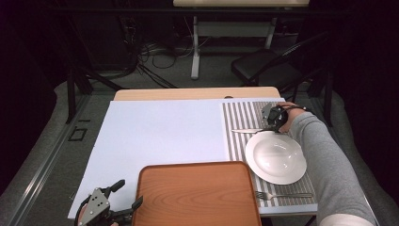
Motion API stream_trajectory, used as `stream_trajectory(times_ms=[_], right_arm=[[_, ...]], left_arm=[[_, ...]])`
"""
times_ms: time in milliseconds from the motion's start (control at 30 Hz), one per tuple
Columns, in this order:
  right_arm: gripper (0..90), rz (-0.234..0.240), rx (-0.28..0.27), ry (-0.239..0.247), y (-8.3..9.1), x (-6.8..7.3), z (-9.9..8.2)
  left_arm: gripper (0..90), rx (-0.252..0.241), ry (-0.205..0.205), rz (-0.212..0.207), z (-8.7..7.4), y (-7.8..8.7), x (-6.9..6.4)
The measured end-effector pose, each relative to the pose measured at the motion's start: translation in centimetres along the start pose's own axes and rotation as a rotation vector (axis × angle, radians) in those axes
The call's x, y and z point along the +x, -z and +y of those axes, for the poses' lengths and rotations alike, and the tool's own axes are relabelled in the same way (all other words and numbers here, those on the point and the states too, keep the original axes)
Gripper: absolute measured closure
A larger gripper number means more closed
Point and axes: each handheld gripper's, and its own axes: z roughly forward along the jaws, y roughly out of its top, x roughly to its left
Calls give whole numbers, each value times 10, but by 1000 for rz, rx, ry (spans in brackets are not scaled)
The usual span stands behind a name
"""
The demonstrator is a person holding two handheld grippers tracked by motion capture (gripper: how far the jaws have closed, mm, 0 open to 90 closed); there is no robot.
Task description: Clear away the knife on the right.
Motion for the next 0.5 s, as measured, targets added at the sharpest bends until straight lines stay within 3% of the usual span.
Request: stream_trajectory(times_ms=[300,500], right_arm=[[464,16,14,-12,-5,-1,-2],[467,25,20,5,-10,-3,0]], left_arm=[[165,1,-1,1,0,0,0],[165,2,-1,3,0,0,0]])
